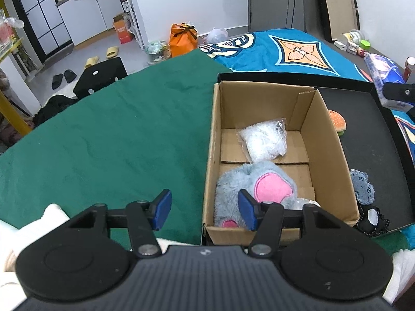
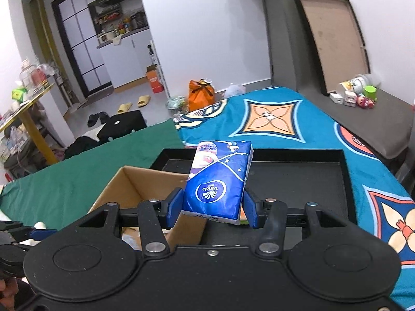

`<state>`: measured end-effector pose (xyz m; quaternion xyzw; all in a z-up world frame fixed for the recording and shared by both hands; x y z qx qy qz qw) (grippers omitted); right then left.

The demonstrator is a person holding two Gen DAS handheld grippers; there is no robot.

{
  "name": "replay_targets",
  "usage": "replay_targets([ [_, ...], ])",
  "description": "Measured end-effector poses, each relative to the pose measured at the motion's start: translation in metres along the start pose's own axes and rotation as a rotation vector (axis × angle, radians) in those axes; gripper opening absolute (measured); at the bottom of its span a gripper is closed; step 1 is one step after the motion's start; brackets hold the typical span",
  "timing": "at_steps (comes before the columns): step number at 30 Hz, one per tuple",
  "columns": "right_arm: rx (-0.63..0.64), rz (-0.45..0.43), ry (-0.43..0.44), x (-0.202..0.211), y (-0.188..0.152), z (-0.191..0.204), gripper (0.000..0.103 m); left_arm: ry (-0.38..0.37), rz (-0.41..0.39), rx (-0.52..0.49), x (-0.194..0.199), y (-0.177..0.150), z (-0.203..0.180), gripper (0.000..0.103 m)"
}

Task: Organize soft objects
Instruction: 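Carry the tissue pack with the right gripper and drop it into the box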

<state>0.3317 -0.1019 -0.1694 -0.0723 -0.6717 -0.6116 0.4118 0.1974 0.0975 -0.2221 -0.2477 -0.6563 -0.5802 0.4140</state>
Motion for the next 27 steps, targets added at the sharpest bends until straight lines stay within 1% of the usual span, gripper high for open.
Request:
replay_targets([
  [3,0.029,0.01,0.021,-0.002,0.002,0.017,0.049,-0.024,-0.011,0.007,0.001,-0.001,0.001,0.056],
  [6,0.061,0.023,0.047,-0.007,0.004,0.034,0.049,-0.03,-0.013,0.009,-0.001,-0.003,0.002,0.05],
  [8,0.077,0.032,0.058,-0.01,0.005,0.043,0.049,-0.038,-0.014,-0.005,-0.002,-0.005,-0.001,0.043],
  [9,0.083,0.035,0.061,-0.012,0.005,0.048,0.049,-0.043,-0.011,-0.015,-0.004,-0.006,-0.003,0.041],
  [11,0.097,0.043,0.067,-0.016,0.007,0.057,0.049,-0.049,-0.007,-0.028,-0.007,-0.007,-0.005,0.033],
  [12,0.103,0.046,0.069,-0.018,0.007,0.06,0.049,-0.052,-0.005,-0.028,-0.008,-0.008,-0.005,0.031],
  [14,0.11,0.05,0.07,-0.02,0.008,0.067,0.049,-0.06,0.001,-0.018,-0.011,-0.009,-0.003,0.023],
  [16,0.116,0.06,0.07,-0.025,0.01,0.073,0.049,-0.076,0.004,0.001,-0.012,-0.009,0.0,0.017],
  [22,0.147,0.061,0.087,-0.036,0.019,0.098,0.049,-0.103,-0.001,0.046,-0.016,-0.009,0.008,0.009],
  [25,0.142,0.061,0.124,-0.04,0.023,0.108,0.053,-0.106,0.002,0.047,-0.018,-0.009,0.008,0.008],
  [27,0.139,0.069,0.14,-0.041,0.022,0.11,0.061,-0.111,0.005,0.05,-0.019,-0.009,0.009,0.007],
])
Point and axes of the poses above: each gripper's, at about its wrist camera, not at the fingertips, and x roughly against the way its jaws point, z to its left, y to its top, the point moved 9 cm from there along -x, roughly the way its jaws point, and after that the axes turned 8 degrees about x, right-handed, at the moved point
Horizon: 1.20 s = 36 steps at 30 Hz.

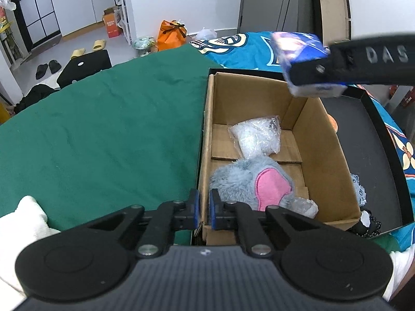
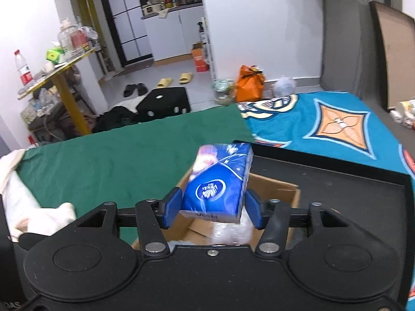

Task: Organize soft objects
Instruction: 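Carry the tissue pack with the right gripper and drop it into the box, then move the right gripper to the black-and-white plush and grasp it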

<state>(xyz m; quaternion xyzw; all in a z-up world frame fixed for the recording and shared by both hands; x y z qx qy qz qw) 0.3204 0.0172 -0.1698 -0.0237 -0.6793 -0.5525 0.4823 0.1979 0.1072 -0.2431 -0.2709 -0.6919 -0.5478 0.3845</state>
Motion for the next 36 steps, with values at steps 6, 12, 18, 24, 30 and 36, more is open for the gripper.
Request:
replay_targets([
  [6,-0.025,0.029,-0.013,0.008,-0.012,-0.012,0.064,-0.008,0.006,0.018,0.0,0.0,0.001,0.007],
  [12,-0.066,0.037,-0.037,0.024,-0.026,-0.03,0.066,-0.002,0.007,0.014,0.001,0.0,0.002,0.007],
  [18,-0.112,0.03,-0.059,0.04,-0.041,-0.047,0.072,0.022,0.014,-0.015,0.001,-0.001,-0.001,0.007],
  [24,-0.143,0.044,-0.072,0.051,-0.061,-0.059,0.073,0.057,0.01,-0.079,0.006,0.0,-0.009,0.011],
  [30,-0.189,0.065,-0.077,0.061,-0.081,-0.071,0.073,0.084,0.006,-0.117,0.01,0.003,-0.016,0.014],
  [36,-0.224,0.087,-0.073,0.067,-0.095,-0.086,0.073,0.103,-0.001,-0.133,0.016,0.005,-0.021,0.044],
])
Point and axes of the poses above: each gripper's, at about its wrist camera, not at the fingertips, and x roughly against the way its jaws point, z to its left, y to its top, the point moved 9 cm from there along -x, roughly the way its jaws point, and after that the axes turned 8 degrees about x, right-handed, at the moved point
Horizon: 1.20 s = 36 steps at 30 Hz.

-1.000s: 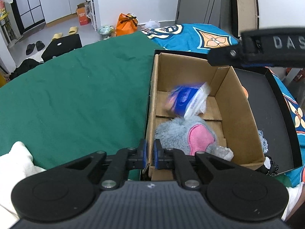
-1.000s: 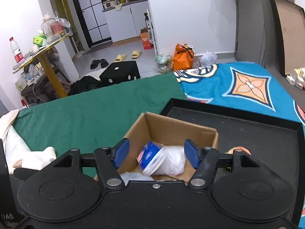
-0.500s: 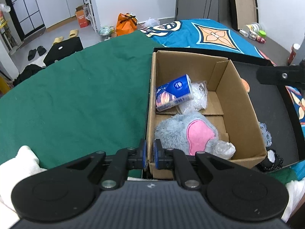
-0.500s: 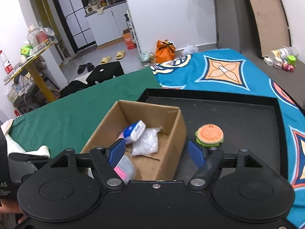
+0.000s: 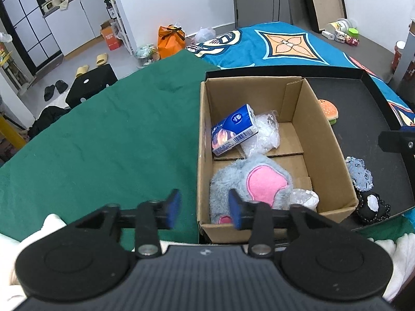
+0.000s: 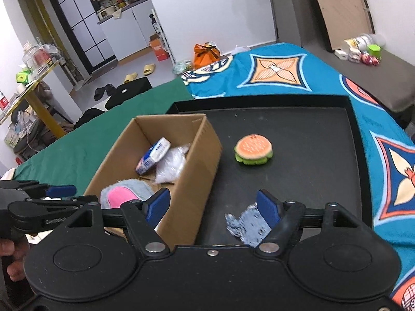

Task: Organize soft objects
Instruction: 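Move the right gripper to the black-and-white plush and grasp it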

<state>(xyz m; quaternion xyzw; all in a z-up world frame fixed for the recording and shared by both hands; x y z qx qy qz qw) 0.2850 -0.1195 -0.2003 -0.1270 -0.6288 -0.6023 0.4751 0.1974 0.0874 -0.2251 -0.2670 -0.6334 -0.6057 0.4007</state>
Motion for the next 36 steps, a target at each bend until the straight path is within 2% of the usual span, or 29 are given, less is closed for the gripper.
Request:
replay_targets([
  [14,-0.099,0.083,0.045,0.002,-0.026,-0.034,0.079,0.015,0.015,0.01,0.015,0.001,-0.011,0.064],
  [27,-0.214,0.209,0.055,-0.027,-0.071,-0.059,0.081,0.064,0.031,-0.021,0.02,-0.003,-0.029,0.067],
  [31,-0.194,0.227,0.062,-0.035,-0.077,-0.052,0.081,0.074,0.03,-0.02,0.021,-0.003,-0.033,0.067],
  [36,-0.133,0.233,0.018,-0.045,-0.082,-0.045,0.081,0.088,0.028,-0.028,0.02,-0.001,-0.036,0.067],
])
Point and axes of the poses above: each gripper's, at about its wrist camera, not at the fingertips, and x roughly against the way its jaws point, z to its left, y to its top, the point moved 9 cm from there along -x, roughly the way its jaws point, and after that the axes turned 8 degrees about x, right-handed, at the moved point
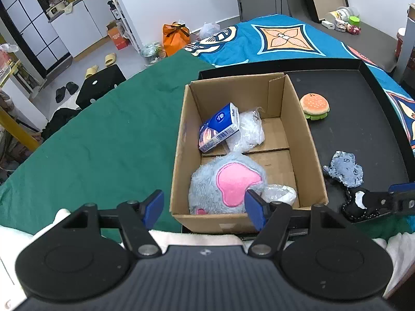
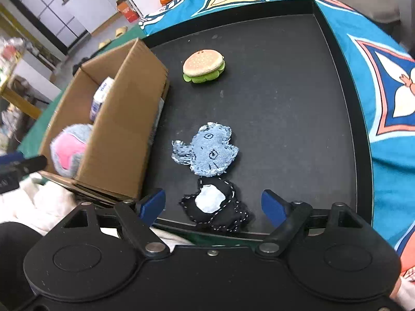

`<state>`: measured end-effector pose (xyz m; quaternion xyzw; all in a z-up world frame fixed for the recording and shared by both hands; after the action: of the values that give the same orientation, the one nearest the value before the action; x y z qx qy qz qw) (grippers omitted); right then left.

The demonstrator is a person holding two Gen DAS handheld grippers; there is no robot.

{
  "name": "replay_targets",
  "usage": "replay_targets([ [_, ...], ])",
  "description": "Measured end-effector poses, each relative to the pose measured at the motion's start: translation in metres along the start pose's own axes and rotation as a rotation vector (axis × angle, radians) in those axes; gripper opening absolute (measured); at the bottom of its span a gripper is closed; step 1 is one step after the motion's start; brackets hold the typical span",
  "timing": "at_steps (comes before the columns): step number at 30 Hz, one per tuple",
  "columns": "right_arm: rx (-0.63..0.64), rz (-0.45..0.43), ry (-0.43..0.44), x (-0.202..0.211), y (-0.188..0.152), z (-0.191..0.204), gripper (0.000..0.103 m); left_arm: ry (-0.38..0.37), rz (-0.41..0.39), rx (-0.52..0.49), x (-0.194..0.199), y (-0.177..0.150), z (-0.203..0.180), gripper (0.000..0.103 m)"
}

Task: Organize soft objects
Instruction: 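Move the right gripper to the black-and-white plush and grasp it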

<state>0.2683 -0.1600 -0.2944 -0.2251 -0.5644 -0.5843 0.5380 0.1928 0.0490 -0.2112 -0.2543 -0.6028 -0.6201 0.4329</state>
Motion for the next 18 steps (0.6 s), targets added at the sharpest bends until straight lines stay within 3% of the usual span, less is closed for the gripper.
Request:
replay_targets([
  [9,0.072,0.025,-0.084,-0.015,-0.004,-0.001,0.079,0.027,0.013,-0.023,-0.006,0.001,0.0,0.067],
  [14,0.104,0.048,-0.116,-0.023,-0.01,-0.002,0.071,0.029,0.012,-0.031,-0.008,0.003,-0.002,0.067],
  [16,0.135,0.047,-0.131,-0.023,-0.011,0.0,0.065,0.031,0.011,-0.038,-0.008,0.003,-0.004,0.067],
  [18,0.148,0.037,-0.13,-0.02,-0.011,0.001,0.043,0.034,0.012,-0.041,-0.007,0.003,-0.006,0.067],
])
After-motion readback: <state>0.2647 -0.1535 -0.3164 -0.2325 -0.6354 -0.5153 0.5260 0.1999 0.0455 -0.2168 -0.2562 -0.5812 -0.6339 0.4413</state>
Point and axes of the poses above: each gripper's, at about its wrist camera, not at the fingertips, and x roughly against the way its jaws point, z to its left, y to its top, the point moved 9 cm from there along -x, roughly the way its jaws point, and after that the axes turned 8 degrees about x, right-handed, at the moved point
